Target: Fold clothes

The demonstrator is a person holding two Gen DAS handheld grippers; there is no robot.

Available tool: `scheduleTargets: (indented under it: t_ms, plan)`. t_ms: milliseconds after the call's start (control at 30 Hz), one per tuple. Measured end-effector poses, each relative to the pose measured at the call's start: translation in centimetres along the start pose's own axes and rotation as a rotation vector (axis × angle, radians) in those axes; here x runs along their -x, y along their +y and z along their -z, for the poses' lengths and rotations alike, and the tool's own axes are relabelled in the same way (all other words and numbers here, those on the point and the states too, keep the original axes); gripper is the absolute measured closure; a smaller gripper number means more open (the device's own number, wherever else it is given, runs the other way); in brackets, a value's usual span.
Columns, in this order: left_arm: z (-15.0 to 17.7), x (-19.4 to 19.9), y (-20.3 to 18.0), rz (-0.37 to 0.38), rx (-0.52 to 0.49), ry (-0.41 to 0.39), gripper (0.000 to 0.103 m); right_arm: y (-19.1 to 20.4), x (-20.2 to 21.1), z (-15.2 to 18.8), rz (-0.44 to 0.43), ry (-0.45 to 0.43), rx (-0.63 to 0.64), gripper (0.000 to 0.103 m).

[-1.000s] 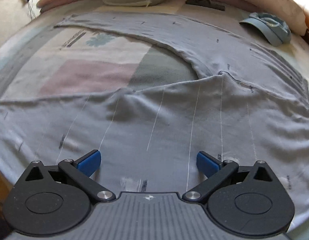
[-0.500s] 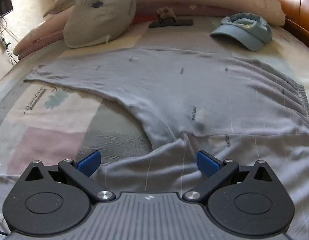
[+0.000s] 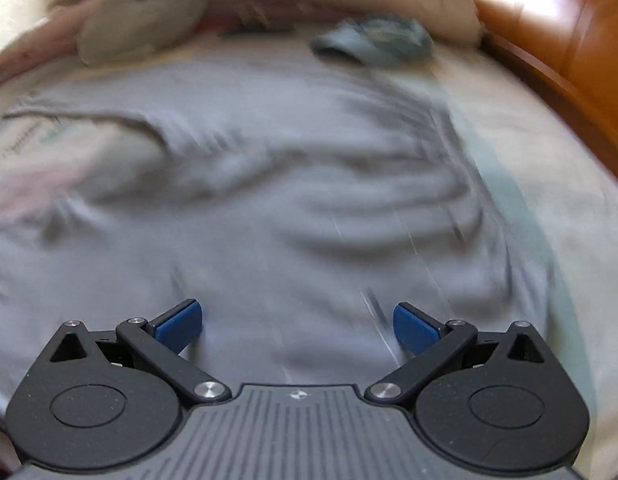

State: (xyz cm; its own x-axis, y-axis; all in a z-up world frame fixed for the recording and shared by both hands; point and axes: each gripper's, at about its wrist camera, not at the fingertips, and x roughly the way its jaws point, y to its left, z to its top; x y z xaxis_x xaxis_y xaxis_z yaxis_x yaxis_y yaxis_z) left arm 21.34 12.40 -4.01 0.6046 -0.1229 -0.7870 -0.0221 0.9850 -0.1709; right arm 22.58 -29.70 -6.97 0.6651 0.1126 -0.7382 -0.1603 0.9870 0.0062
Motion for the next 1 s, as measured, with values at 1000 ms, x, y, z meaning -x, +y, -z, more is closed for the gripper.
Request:
scheduleTargets:
  t_ms: [1000]
  plan:
    - [3.7, -2.2, -12.3, 0.116, -0.292, 0.196, 0.002, 0.5, 0.4, 1.8, -0.114, -0.064, 0.311, 0.0]
